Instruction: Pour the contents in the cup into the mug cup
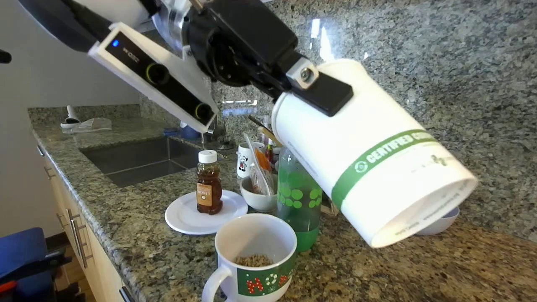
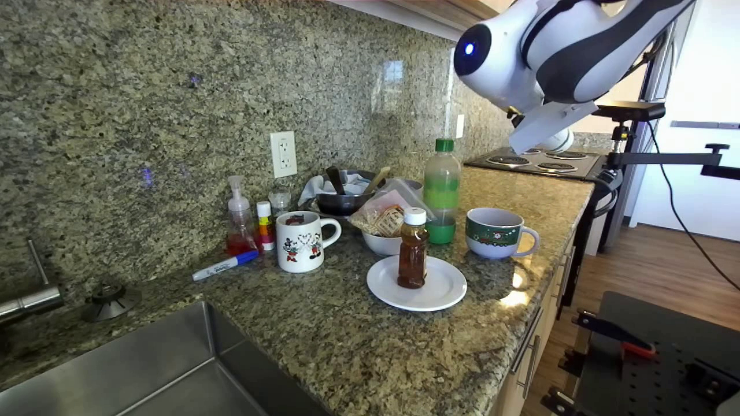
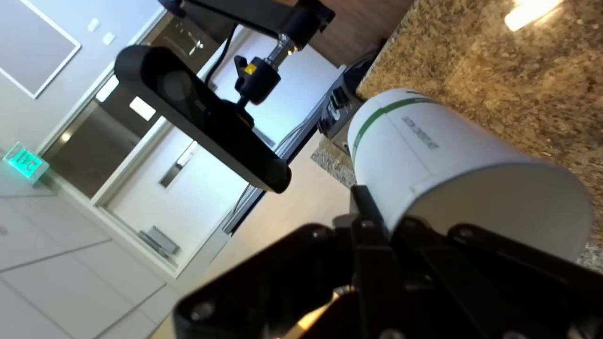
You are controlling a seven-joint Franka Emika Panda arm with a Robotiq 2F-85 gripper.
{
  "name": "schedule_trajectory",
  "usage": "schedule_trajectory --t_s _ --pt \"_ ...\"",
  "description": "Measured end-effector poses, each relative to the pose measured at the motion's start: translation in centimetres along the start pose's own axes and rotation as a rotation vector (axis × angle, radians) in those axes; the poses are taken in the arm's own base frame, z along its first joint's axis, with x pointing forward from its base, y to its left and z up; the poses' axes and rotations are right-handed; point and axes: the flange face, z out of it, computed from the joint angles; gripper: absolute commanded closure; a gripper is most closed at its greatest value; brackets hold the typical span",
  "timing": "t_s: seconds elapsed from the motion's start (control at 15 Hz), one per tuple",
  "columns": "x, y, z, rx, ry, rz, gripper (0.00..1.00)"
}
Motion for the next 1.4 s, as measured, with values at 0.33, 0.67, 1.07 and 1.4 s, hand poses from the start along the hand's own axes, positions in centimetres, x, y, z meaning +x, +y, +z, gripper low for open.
schedule_trajectory --t_s 0.33,0.67,1.07,1.4 --pt "3.5 3.3 -1.5 0.15 -0.217 0.13 0.97" --pt "5.5 4.7 -3.6 0.367 -0.4 0.178 0.97" --pt "6.7 6.5 -5.7 0.661 -0.573 0.129 0.97" --pt "6.5 7.3 -7.4 0.9 -0.701 0.016 0.97"
